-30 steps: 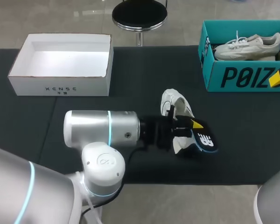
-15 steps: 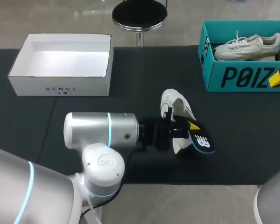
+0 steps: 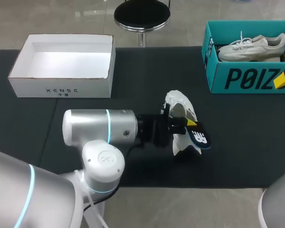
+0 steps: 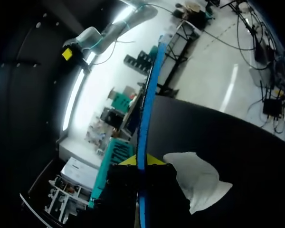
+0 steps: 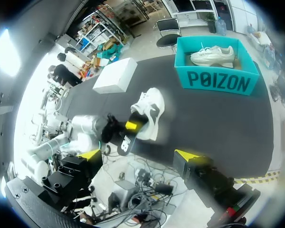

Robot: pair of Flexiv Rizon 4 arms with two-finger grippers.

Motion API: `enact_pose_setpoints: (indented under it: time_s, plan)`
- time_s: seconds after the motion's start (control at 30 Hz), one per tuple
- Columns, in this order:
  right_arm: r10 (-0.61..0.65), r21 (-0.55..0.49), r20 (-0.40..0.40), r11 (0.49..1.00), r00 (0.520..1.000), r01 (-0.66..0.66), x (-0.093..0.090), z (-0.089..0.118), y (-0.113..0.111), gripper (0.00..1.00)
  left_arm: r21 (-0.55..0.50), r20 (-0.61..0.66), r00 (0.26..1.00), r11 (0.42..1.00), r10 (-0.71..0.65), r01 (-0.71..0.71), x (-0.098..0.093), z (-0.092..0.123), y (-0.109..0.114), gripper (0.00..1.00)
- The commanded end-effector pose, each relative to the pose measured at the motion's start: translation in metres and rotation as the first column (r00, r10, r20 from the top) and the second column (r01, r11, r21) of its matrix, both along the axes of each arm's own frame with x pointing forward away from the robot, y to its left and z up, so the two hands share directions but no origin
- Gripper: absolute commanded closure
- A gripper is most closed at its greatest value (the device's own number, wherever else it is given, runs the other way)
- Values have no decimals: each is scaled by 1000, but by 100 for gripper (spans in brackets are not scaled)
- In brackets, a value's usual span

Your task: Take the shoe out of the shoebox, open the shoe tongue, remove and reinsert the insole, then place the shoe into the shoebox

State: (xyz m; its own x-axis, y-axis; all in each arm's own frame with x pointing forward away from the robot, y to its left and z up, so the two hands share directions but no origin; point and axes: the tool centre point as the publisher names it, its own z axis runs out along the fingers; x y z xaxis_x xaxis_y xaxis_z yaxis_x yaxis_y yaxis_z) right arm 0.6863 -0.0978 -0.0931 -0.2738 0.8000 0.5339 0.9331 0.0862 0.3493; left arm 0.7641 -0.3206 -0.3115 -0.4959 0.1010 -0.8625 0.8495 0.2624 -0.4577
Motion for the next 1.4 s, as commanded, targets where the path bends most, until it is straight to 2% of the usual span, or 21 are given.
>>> enact_pose_setpoints:
  time_s: [0.03,0.07,0.5,0.63,0.8,0.93,1.33,1.4]
  plan:
    - [1,-2,-3,1000,1000,-1,2,0,0,0,-18,-15,1000,1000,-12,11,5,5,-6,58]
    - [1,-2,-3,1000,1000,-1,2,0,0,0,-21,-20,1000,1000,-12,12,4,7,-7,0]
    - [1,-2,-3,1000,1000,-1,2,0,0,0,-34,-48,998,999,-28,27,-7,17,-4,0]
    - [1,-2,-3,1000,1000,-1,2,0,0,0,-43,-45,998,999,-36,34,-11,21,-5,7]
    - [1,-2,-3,1000,1000,-1,2,0,0,0,-45,-41,998,998,-40,38,-11,22,-3,7]
    - [1,-2,-3,1000,1000,-1,2,0,0,0,-44,-39,999,999,-34,32,-7,24,0,12]
    - [1,-2,-3,1000,1000,-1,2,0,0,0,-32,-41,999,999,-20,19,-4,25,20,19]
    - [1,-2,-3,1000,1000,-1,2,0,0,0,-29,-43,999,999,-19,18,-3,24,22,24]
